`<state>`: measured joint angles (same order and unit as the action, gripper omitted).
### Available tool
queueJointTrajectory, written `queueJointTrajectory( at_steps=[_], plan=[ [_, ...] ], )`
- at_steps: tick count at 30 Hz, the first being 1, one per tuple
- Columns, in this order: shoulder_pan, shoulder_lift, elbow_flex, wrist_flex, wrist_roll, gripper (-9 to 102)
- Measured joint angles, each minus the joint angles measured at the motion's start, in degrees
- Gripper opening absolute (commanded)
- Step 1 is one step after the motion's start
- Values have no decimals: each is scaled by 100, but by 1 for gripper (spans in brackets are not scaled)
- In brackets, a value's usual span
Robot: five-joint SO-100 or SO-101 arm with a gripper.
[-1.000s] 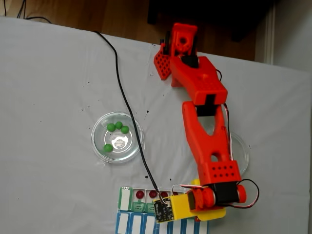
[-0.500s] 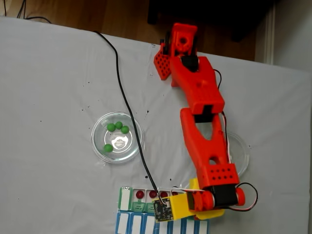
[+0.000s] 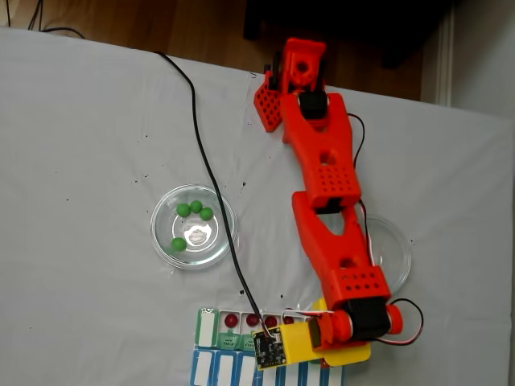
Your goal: Sort medicines into box.
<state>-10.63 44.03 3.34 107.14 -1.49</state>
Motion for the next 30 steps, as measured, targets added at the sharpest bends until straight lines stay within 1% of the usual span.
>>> queueJointTrajectory(
  at_steps=[6, 10, 16, 25, 27, 30],
  plan=[
    [149, 1564, 2083, 0, -53, 4],
    [193, 2373, 2751, 0, -141, 3],
    [747, 3472, 3472, 0, -237, 2],
    [1679, 4781, 5678, -53, -1178, 2],
    [2013, 5396, 6592, -299, -1477, 2],
    [2461, 6047, 7488, -545, -1916, 2]
  ],
)
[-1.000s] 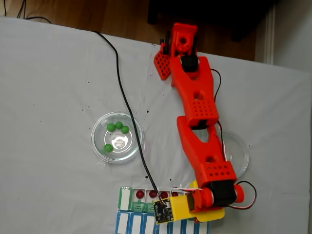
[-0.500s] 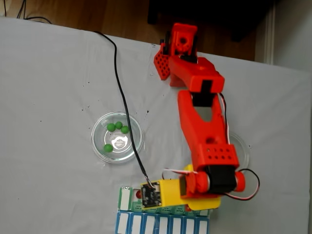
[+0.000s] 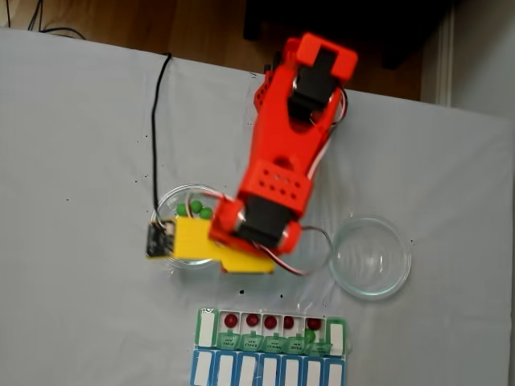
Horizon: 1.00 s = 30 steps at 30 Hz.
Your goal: Sort medicines into box.
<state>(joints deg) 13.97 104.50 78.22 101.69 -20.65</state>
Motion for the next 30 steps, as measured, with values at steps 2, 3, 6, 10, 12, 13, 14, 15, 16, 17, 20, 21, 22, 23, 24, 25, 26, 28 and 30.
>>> queueJointTrajectory(
  at_steps=[2, 3, 6, 10, 12, 13, 14, 15, 16, 17, 20, 21, 22, 23, 24, 25, 26, 28, 30],
  plan=[
    [202, 352, 492, -88, -255, 2],
    [272, 501, 694, -149, -343, 2],
    [466, 940, 1327, -431, -501, 3],
    [853, 1345, 1978, -844, -624, 4],
    [984, 1415, 2180, -1063, -642, 4],
    [1046, 1424, 2215, -1169, -642, 4],
    [1063, 1424, 2232, -1222, -642, 4],
    [1072, 1424, 2232, -1345, -642, 4],
    [1125, 1424, 2232, -1415, -642, 4],
    [1187, 1354, 2232, -1503, -642, 4],
    [1327, 1151, 2232, -1670, -642, 4],
    [1380, 1099, 2232, -1723, -642, 4],
    [1415, 1046, 2232, -1793, -642, 4],
    [1424, 1020, 2232, -1837, -642, 4],
    [1424, 976, 2232, -1942, -642, 4],
    [1424, 949, 2232, -2021, -642, 4],
    [1415, 896, 2241, -2092, -642, 4],
    [1415, 773, 2285, -2276, -642, 5],
    [1441, 633, 2285, -2373, -642, 5]
  ],
)
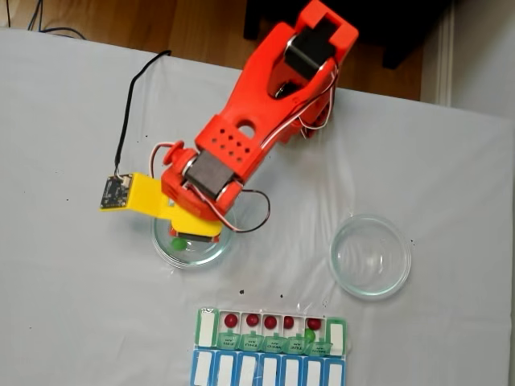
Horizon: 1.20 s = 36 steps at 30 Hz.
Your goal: Sort medicines into box.
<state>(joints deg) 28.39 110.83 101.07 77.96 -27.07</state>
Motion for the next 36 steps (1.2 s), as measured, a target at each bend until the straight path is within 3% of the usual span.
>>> queueJointTrajectory(
  at_steps=[16, 22, 36],
  plan=[
    [352, -589, 237, -835, -264, 6],
    [378, -633, 492, -1107, -281, 18],
    [378, -633, 747, -1512, 176, 20]
  ],
)
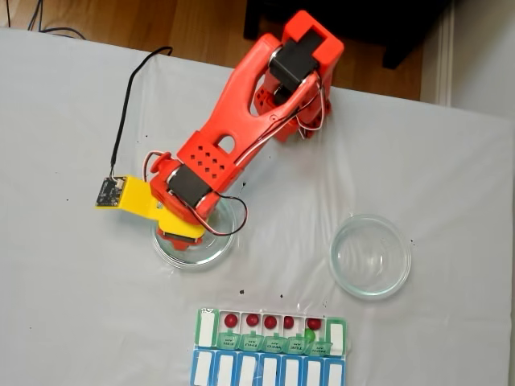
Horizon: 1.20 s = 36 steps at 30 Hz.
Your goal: Sort medicines into box.
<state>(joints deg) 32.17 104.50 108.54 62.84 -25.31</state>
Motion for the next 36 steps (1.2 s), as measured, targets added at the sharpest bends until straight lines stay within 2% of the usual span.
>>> queueJointTrajectory(
  at_steps=[19, 36],
  plan=[
    [0, 0, 123, -378, 905, 19],
    [0, -299, 123, -633, 1125, 19]
  ],
)
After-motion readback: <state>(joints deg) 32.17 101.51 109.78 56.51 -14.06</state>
